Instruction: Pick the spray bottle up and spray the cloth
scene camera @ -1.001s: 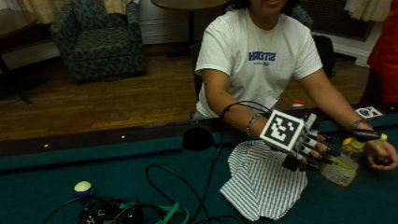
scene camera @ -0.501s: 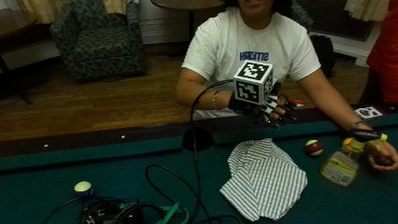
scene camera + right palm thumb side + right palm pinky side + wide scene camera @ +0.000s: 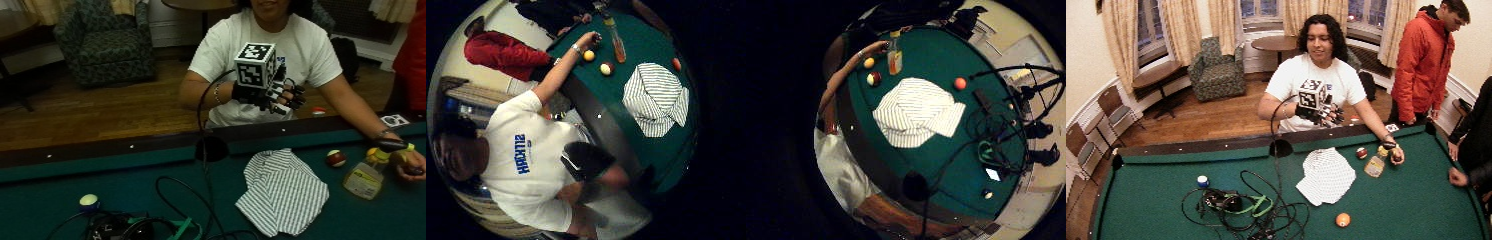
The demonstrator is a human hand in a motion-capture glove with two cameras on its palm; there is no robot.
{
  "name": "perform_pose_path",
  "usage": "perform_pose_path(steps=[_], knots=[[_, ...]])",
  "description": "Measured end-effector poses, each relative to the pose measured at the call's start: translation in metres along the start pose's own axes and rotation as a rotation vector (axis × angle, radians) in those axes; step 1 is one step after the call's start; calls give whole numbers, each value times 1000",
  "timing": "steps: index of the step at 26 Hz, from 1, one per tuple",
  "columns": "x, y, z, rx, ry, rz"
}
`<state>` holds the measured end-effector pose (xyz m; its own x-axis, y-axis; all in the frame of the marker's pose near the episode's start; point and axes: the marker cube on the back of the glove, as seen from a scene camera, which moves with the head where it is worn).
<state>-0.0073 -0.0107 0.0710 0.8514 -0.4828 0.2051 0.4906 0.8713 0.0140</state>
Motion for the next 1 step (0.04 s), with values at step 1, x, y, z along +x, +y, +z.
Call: perform_pose_path(steps=[1], knots=[[0,0,-1,1,-3,-2]])
